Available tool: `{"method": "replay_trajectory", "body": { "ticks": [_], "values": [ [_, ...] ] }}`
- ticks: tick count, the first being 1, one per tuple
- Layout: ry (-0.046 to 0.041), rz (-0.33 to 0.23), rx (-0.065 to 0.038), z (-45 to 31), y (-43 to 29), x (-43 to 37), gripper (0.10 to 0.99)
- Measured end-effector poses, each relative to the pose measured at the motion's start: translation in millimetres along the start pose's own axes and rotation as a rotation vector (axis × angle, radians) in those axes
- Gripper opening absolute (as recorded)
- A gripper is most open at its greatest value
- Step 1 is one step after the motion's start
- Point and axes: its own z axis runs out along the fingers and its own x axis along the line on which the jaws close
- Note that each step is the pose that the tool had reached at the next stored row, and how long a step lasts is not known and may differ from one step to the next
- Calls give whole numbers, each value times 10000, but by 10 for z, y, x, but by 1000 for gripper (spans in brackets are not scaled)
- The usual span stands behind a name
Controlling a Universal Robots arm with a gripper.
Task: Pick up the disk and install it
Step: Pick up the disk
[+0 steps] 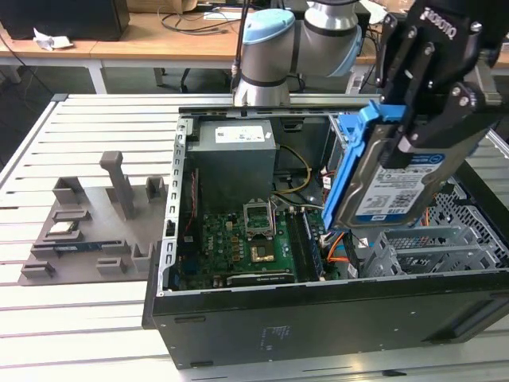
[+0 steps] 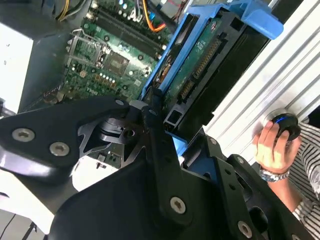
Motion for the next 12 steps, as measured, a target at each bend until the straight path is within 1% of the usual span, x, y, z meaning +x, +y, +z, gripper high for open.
{"method": "replay_trajectory", "body": {
  "ticks": [1, 2, 3, 4, 5, 7, 9, 12],
  "values": [
    [1, 2, -5, 1, -45, 2, 365],
    [2, 1, -14, 3, -127, 6, 365],
    [1, 0, -18, 4, -164, 7, 365],
    [2, 3, -24, 5, -217, 9, 365],
    [2, 1, -36, 8, -323, 11, 365],
    [2, 3, -50, 11, -440, 15, 365],
    [3, 3, -60, 12, -538, 20, 365],
    [1, 4, -80, 16, -738, 30, 365]
  ]
}}
